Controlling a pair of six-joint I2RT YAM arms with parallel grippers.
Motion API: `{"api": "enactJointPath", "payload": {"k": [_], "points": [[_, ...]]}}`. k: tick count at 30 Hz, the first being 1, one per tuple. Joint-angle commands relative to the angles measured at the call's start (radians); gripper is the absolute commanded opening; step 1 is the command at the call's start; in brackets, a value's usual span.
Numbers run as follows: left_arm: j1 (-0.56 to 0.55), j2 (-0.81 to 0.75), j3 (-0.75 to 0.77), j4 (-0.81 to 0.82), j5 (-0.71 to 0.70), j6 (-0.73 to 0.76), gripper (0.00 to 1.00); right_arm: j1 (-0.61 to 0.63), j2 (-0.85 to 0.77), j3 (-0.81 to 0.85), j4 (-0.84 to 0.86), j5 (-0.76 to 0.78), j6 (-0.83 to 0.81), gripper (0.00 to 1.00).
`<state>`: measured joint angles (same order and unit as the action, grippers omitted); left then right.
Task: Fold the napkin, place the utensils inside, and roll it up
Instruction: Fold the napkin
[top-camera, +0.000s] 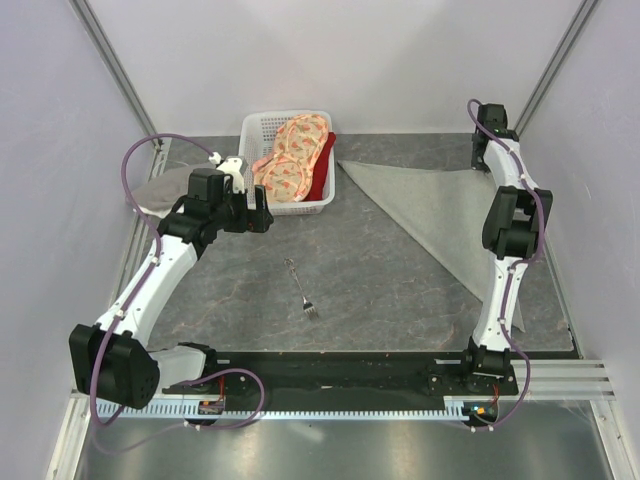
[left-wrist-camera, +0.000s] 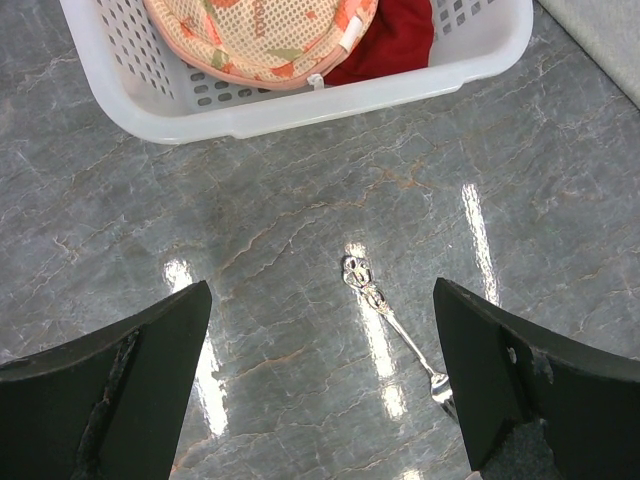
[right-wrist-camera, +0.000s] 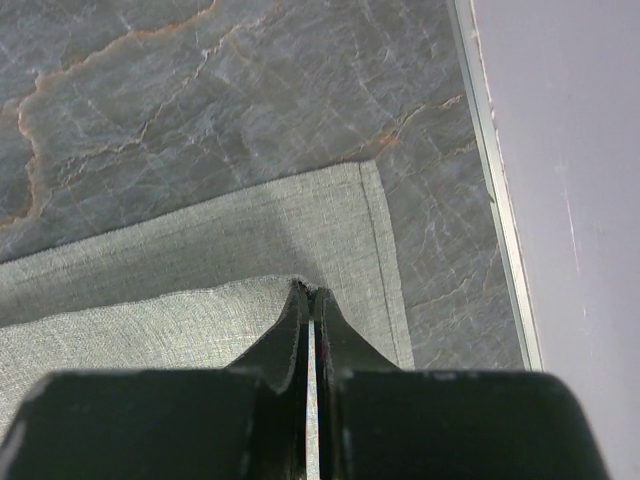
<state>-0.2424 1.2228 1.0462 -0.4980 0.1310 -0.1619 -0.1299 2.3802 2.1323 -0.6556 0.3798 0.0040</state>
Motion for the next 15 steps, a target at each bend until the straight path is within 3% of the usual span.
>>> {"api": "enactJointPath", "payload": {"k": [1, 15], "points": [[0.002, 0.006, 0.005, 0.036, -0.021, 0.048, 1.0, -0.01, 0.034, 0.089, -0.009, 0.018, -0.024, 0.0], [0.002, 0.014, 0.005, 0.036, -0.024, 0.05, 1.0, -0.033, 0.099, 0.155, -0.007, 0.036, -0.024, 0.0]]}}
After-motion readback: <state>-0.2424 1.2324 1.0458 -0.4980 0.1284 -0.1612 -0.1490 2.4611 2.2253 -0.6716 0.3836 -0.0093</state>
